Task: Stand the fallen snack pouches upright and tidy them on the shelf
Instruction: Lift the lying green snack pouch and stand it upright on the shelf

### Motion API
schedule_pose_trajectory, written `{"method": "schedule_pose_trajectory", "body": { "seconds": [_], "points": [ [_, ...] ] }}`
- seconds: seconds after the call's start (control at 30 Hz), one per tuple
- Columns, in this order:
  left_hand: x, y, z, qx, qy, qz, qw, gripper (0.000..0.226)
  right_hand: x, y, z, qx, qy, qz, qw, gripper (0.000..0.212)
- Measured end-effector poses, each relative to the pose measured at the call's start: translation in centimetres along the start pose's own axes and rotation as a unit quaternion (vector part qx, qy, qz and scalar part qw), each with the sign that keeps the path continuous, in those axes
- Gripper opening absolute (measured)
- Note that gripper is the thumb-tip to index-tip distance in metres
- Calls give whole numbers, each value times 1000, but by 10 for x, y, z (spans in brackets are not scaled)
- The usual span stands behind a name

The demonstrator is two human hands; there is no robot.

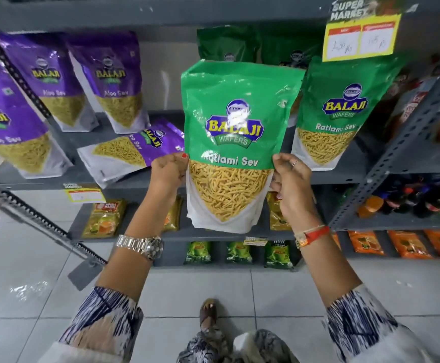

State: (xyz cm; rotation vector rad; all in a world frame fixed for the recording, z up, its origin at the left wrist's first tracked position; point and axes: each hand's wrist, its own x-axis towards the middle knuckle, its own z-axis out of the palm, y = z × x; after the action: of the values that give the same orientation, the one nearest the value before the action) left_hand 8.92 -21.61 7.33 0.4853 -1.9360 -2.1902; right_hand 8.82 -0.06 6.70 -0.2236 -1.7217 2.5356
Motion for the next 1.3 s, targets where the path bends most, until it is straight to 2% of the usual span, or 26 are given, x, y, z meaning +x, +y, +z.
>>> {"method": "schedule_pose_trajectory", "body": {
  "seconds": [0.3,0.57,0.73,0.83,0.93,0.97,1.03,1.2,1.3],
  "points": [
    [42,-3,26,-25,-1,-10,1000,29,67,-1,15,-70,13,-60,996,11],
    [106,-13,61,-68,-36,-56,995,27,130,6,19,-51,63,-69,994,12],
    [121,-19,77,-69,-42,-59,995,31,147,14,17,-49,97,-98,989,8],
    [123,-28,77,-72,-70,-62,993,31,151,21,14,-65,109,-111,986,18],
    [125,-30,73,-78,-82,-54,992,26,150,23,12,-88,122,-114,982,11],
    [125,-29,72,-75,-82,-48,993,22,149,23,12,-99,130,-112,980,16],
    [124,-28,69,-68,-70,-24,995,20,145,24,12,-111,141,-118,977,25],
    [118,-26,51,-35,-1,39,999,32,121,35,9,-137,180,-145,963,33],
    [102,-31,25,-21,29,64,997,32,100,52,13,-148,166,-115,968,32]
  ]
}}
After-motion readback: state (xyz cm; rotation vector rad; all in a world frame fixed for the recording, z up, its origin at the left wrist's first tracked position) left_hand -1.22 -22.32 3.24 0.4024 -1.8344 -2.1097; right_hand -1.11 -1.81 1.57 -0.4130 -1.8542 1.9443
